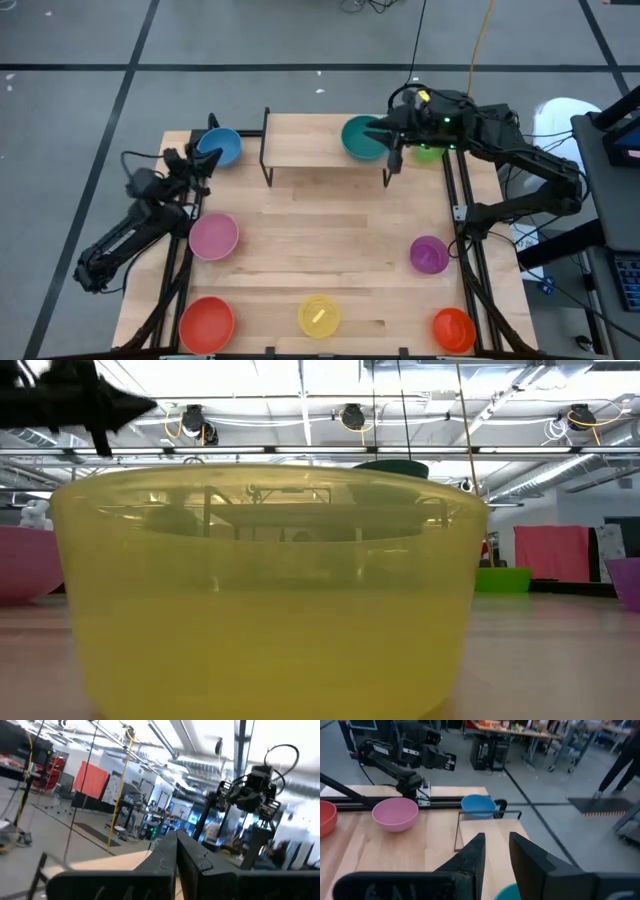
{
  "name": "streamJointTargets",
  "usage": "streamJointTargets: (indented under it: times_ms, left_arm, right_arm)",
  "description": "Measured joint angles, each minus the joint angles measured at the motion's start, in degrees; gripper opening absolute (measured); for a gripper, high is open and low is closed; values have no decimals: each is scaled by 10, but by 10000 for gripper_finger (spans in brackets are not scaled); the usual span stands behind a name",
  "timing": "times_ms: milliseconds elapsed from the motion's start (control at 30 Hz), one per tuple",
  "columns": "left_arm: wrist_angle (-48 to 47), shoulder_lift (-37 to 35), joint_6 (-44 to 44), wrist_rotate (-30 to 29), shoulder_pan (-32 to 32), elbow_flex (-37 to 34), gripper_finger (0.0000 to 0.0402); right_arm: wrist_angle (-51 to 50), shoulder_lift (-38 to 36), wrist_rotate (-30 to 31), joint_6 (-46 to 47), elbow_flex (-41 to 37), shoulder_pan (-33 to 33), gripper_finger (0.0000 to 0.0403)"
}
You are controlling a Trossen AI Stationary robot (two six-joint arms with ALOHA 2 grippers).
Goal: Place and stack bowls onto a shelf
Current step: Stack the pink bowl on top of the dark green bowl on the shelf
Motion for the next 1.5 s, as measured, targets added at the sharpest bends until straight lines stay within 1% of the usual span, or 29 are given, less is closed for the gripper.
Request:
streamJointTargets:
  times_ms: [67,133,233,267,333,467,567,667,733,800,900,967,1033,1133,1233,1367,1500]
  left_arm:
    - [-118,8,26,-10,0,70,4]
    - [-249,27,52,-46,0,143,5]
    - [-382,65,92,-82,0,245,4]
    - [-419,77,102,-89,0,274,3]
    - [-479,102,107,-86,0,326,5]
    - [-534,139,56,-79,0,394,31]
    - [-541,157,19,-79,0,416,60]
    - [-546,172,-6,-76,0,420,90]
    - [-565,184,-17,-52,0,420,108]
    - [-592,196,-13,-7,0,420,122]
    - [-628,216,-6,93,0,420,133]
    - [-638,227,-20,152,0,420,135]
    - [-650,234,-36,182,-1,420,135]
    - [-689,241,-39,191,-8,420,136]
    - [-759,241,-25,189,-19,420,136]
    - [-857,241,-28,155,-35,420,136]
    - [-916,241,-45,138,-46,420,136]
  right_arm:
    - [0,-10,0,-13,0,0,82]
    - [0,-18,0,-32,0,0,82]
    - [-1,-28,0,-47,0,0,82]
    - [-1,-31,0,-50,0,0,82]
    - [0,-35,0,-53,0,0,82]
    - [-1,-39,0,-58,0,0,82]
    - [-6,-40,0,-79,0,0,82]
    - [-18,-40,0,-100,0,0,82]
    - [-17,-40,0,-107,0,0,82]
    - [-17,-40,0,-114,0,0,82]
    - [-16,-40,0,-116,0,0,82]
    - [-16,-40,0,-116,0,0,82]
    - [-16,-40,0,-116,0,0,82]
    - [-19,-40,0,-116,0,0,82]
    - [-18,-40,0,-116,0,0,82]
    - [-18,-40,0,-132,0,0,82]
    - [-18,-40,0,-142,0,0,82]
